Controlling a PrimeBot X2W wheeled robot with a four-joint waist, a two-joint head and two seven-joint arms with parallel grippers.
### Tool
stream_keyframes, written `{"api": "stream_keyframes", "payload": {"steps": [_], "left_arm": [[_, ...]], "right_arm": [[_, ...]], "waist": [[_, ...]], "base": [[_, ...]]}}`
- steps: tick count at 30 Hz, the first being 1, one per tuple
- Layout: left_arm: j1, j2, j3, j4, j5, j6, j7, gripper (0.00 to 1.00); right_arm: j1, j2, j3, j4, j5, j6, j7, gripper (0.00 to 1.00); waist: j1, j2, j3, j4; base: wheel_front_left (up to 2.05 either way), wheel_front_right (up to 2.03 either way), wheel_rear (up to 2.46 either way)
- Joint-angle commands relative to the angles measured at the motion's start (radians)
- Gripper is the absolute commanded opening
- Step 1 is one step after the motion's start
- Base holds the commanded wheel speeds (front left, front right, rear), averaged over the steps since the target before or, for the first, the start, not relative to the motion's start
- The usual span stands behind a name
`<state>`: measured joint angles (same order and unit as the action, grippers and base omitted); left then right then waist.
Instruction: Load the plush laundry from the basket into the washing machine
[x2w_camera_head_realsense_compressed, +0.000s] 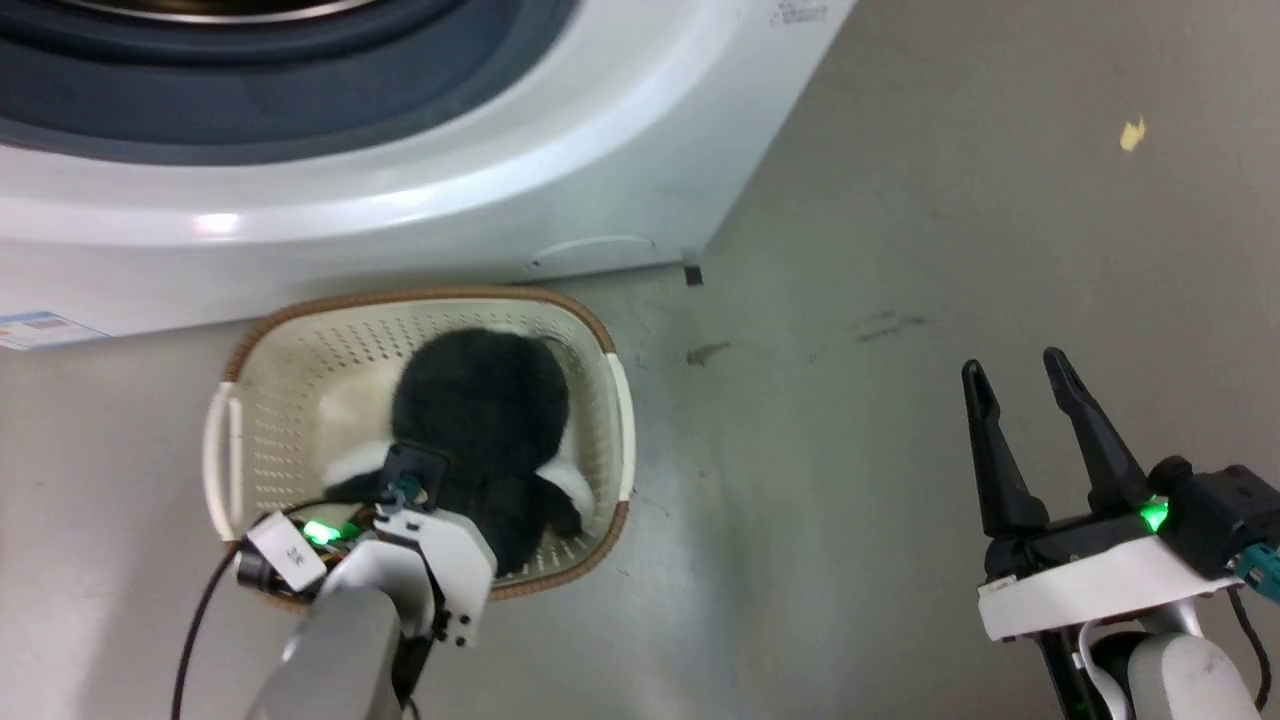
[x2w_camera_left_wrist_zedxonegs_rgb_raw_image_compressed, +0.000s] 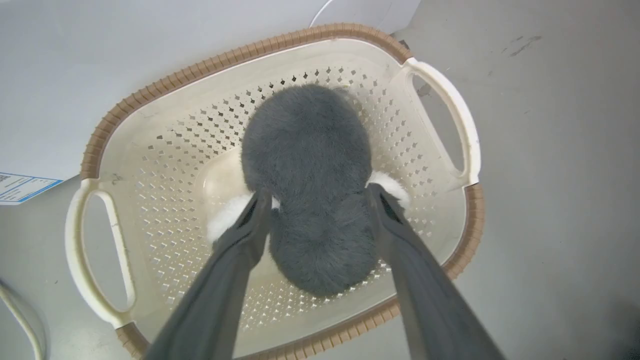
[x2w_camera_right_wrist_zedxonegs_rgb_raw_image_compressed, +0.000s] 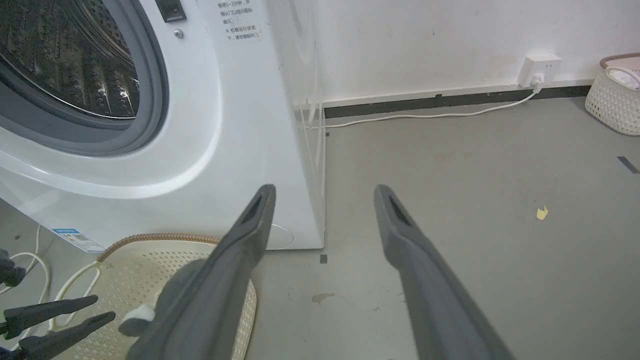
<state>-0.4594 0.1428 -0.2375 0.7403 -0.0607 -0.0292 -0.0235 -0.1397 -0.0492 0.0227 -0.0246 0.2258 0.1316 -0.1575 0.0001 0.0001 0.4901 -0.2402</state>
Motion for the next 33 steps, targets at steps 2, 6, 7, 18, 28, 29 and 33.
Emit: {"api": "stream_keyframes", "payload": {"steps": [2, 6, 7, 18, 28, 29, 33], "left_arm": [[-0.060, 0.018, -0.018, 0.058, 0.001, 0.008, 0.021, 1.00], [-0.106, 0.030, -0.031, 0.102, 0.000, 0.007, 0.061, 1.00], [-0.138, 0.041, -0.027, 0.127, -0.014, 0.006, 0.079, 1.00], [-0.303, 0.092, -0.058, 0.257, -0.042, -0.008, 0.242, 1.00], [-0.413, 0.114, -0.102, 0.354, -0.054, -0.017, 0.338, 1.00], [-0.424, 0.117, -0.107, 0.364, -0.054, -0.014, 0.344, 1.00], [-0.466, 0.128, -0.122, 0.406, -0.061, 0.008, 0.363, 1.00]], "right_arm": [[-0.031, -0.001, 0.005, -0.004, 0.023, -0.001, -0.014, 1.00], [-0.039, -0.001, 0.010, -0.003, 0.038, -0.001, -0.020, 1.00], [-0.046, -0.001, 0.015, -0.003, 0.048, -0.001, -0.024, 1.00], [-0.079, -0.001, 0.036, -0.002, 0.107, -0.001, -0.047, 1.00], [-0.091, -0.001, 0.034, -0.009, 0.146, -0.001, -0.066, 1.00], [-0.092, -0.001, 0.034, -0.010, 0.151, -0.001, -0.068, 1.00], [-0.096, -0.001, 0.032, -0.012, 0.169, -0.001, -0.076, 1.00]], "waist": [[-0.0001, -0.0001, 0.047, -0.032], [-0.0001, -0.0001, 0.078, -0.048], [-0.0001, -0.0001, 0.098, -0.060], [-0.0001, -0.0001, 0.205, -0.119], [-0.0001, -0.0001, 0.285, -0.152], [-0.0001, -0.0001, 0.294, -0.156], [-0.0001, -0.0001, 0.331, -0.169]], "base": [[0.00, 0.00, 0.00], [0.00, 0.00, 0.00], [0.00, 0.00, 0.00], [0.00, 0.00, 0.00], [0.00, 0.00, 0.00], [0.00, 0.00, 0.00], [0.00, 0.00, 0.00]]}}
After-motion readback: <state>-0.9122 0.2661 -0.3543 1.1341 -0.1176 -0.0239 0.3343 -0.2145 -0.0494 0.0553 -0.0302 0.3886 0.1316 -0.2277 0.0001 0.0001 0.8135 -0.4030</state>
